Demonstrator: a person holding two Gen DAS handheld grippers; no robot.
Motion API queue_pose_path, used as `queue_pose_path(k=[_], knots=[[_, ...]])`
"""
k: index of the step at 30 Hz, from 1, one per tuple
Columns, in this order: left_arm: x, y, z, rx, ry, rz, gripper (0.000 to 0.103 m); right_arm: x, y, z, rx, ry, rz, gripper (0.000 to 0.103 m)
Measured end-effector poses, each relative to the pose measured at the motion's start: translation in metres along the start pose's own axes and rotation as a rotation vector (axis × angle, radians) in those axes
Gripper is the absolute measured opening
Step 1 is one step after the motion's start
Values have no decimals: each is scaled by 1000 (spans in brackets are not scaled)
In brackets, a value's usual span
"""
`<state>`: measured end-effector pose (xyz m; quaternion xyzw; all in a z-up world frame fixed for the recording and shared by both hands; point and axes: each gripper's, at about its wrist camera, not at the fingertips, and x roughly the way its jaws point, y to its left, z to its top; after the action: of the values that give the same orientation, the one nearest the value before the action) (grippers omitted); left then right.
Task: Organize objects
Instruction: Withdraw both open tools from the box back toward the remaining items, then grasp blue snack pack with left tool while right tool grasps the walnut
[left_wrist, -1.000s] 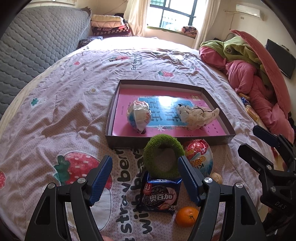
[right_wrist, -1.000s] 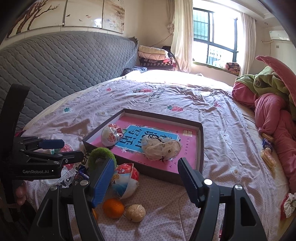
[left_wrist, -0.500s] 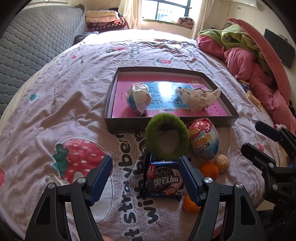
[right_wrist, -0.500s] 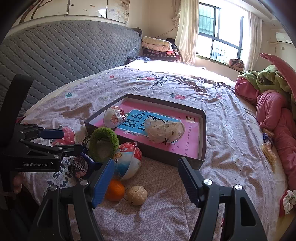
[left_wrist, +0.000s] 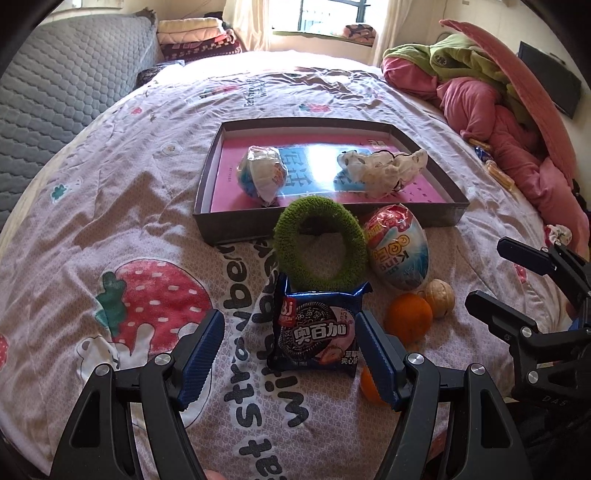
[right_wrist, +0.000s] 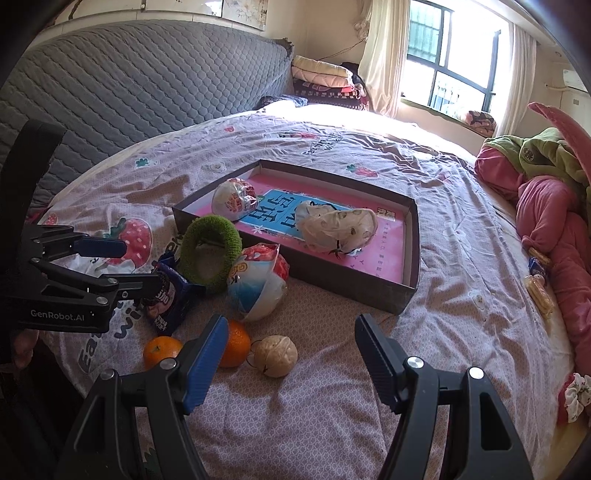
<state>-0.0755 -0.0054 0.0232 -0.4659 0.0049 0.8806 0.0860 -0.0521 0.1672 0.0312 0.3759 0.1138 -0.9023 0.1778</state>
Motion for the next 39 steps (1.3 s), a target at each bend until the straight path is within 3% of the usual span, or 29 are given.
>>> queue_pose_path(k=[30, 39], knots=[[5, -10, -12, 35, 36, -13, 74, 15, 10, -19, -51, 109, 9, 70], [11, -15, -11, 39, 43, -3, 74, 24, 4, -23, -35, 154, -8, 65]])
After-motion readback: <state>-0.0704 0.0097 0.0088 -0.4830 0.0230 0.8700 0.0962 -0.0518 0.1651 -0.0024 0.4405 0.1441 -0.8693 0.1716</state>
